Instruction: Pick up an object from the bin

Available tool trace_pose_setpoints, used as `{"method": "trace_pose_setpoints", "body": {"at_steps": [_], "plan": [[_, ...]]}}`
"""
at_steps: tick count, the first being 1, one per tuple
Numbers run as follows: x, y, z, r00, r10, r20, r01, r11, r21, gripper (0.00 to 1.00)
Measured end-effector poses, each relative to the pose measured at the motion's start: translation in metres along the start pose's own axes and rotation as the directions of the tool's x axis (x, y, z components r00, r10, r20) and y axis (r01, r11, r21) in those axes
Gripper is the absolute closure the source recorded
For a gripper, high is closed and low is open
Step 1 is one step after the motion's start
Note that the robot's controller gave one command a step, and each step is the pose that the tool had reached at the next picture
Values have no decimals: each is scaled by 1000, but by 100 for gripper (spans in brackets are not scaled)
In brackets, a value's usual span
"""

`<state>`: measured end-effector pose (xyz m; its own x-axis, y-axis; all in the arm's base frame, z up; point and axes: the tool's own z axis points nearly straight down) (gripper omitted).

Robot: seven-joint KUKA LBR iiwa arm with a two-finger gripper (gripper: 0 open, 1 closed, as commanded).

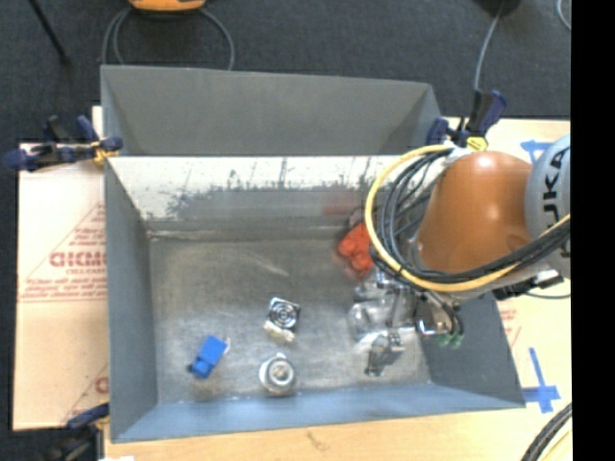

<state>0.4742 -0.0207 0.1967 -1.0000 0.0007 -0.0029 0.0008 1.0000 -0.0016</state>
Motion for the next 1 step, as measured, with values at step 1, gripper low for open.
{"method": "trace_pose_setpoints", "body": {"at_steps": [1], "plan": [[-24, -35, 100, 975, -224, -1, 224, 975, -4, 0]]}}
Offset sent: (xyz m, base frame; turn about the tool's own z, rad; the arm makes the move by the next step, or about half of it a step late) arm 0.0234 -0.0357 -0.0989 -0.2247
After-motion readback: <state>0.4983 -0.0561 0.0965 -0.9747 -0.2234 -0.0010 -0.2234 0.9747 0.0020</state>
